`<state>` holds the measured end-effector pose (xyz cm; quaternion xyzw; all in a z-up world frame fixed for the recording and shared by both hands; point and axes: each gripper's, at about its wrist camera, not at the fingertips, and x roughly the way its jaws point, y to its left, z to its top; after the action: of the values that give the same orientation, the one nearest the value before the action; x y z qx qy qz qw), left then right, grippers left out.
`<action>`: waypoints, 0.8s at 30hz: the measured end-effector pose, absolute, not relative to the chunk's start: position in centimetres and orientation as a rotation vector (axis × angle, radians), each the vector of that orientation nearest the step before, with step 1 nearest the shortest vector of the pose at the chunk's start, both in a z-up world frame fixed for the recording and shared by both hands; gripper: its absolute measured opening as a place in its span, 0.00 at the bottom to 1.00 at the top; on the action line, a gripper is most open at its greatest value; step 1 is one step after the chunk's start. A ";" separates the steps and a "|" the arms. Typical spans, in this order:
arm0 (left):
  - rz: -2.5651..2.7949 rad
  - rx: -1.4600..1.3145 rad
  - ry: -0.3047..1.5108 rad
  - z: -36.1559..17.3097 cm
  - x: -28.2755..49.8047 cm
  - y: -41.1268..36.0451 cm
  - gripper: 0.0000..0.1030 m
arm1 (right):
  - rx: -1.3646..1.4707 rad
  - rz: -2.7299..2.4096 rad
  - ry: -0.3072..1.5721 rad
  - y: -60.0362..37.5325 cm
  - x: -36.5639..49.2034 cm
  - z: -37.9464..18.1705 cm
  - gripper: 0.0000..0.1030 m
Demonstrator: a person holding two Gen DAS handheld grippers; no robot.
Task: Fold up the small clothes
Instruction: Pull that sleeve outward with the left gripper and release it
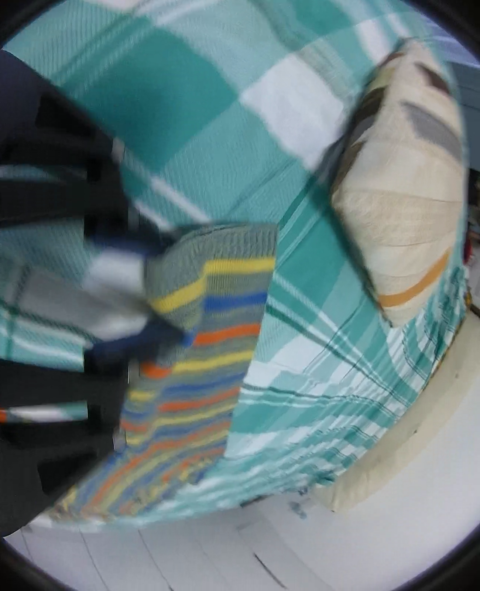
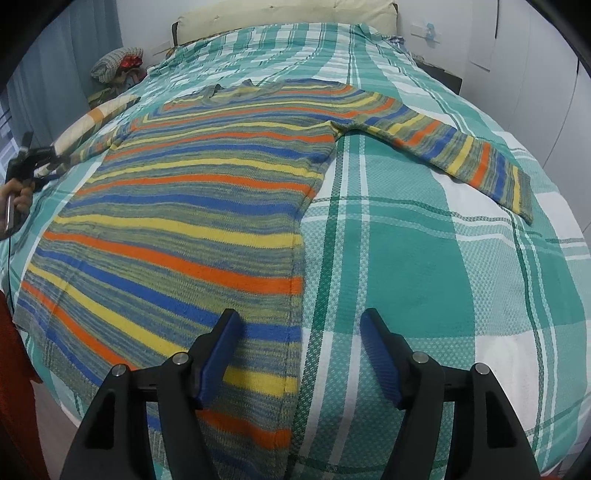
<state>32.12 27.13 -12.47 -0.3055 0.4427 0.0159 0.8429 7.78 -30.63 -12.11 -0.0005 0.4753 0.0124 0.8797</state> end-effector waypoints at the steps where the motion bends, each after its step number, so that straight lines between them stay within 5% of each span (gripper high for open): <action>1: 0.035 -0.677 0.960 -12.7 32.5 27.2 0.06 | -0.003 0.024 0.990 -30.6 7.8 -12.1 0.66; 16: 0.196 -0.425 1.210 -12.1 32.6 26.4 0.08 | -0.005 0.028 0.995 -30.5 8.1 -12.5 0.69; 19: 0.265 -0.439 1.201 -11.6 32.6 26.9 0.28 | -0.016 0.021 1.004 -30.4 8.1 -12.8 0.74; 21: 0.318 -0.421 1.172 -10.7 31.6 27.1 0.58 | -0.021 0.022 1.005 -30.4 8.1 -12.7 0.74; 24: 0.328 -0.339 1.104 -8.7 29.1 25.7 0.65 | -0.022 0.016 1.003 -30.5 7.8 -12.2 0.74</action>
<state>29.12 25.71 -8.71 -0.1595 0.5196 0.1544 0.8251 7.76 -30.55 -12.18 -0.0104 0.4807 0.0078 0.8768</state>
